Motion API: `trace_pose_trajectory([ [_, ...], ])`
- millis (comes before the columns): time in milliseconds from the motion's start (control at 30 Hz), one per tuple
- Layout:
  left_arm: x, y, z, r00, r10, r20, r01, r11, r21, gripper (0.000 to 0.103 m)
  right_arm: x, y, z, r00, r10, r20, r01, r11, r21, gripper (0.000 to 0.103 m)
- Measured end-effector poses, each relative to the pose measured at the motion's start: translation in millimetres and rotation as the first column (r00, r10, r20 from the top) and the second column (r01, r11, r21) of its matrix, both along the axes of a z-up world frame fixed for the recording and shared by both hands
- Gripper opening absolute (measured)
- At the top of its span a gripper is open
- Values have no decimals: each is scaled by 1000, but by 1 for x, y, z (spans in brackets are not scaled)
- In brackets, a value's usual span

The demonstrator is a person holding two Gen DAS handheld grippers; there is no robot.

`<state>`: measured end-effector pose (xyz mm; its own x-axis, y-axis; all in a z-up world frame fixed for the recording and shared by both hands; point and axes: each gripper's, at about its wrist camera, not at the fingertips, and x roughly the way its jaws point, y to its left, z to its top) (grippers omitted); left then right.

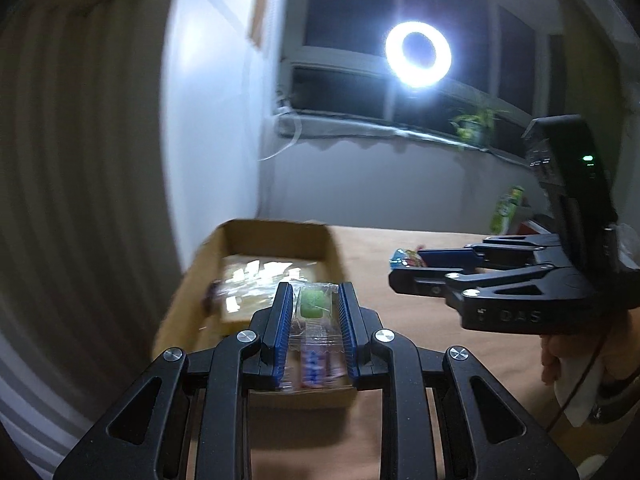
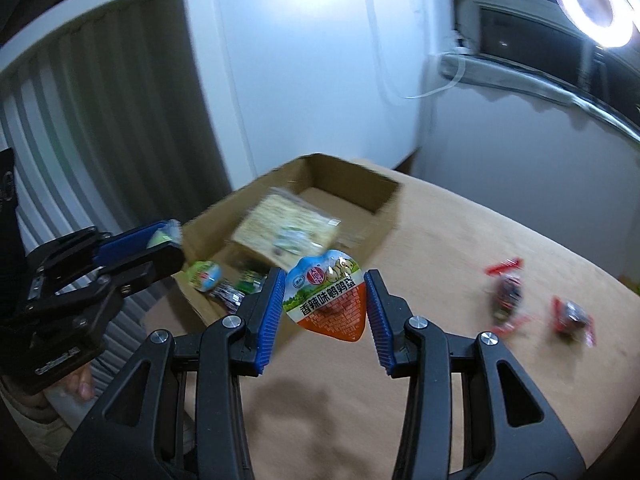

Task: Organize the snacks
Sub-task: 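Carry the jelly pouch and green candy over the cardboard box with both tools, then open both tools to drop the pouch and green candy into the box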

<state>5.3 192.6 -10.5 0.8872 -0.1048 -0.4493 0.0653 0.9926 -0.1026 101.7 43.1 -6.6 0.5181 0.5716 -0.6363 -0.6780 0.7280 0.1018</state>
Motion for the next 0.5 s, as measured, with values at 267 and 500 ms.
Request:
trace_pose_trajectory([
  [267,28,41,-33,996,48,-81,-52,998,-39,22,20,58,-17,996,86,-22,-87,996,-18,43],
  [500,30,49,-46,989,110,-96,-114,993,-39,79,32,57,-28,996,85,-33,-84,996,4,69],
])
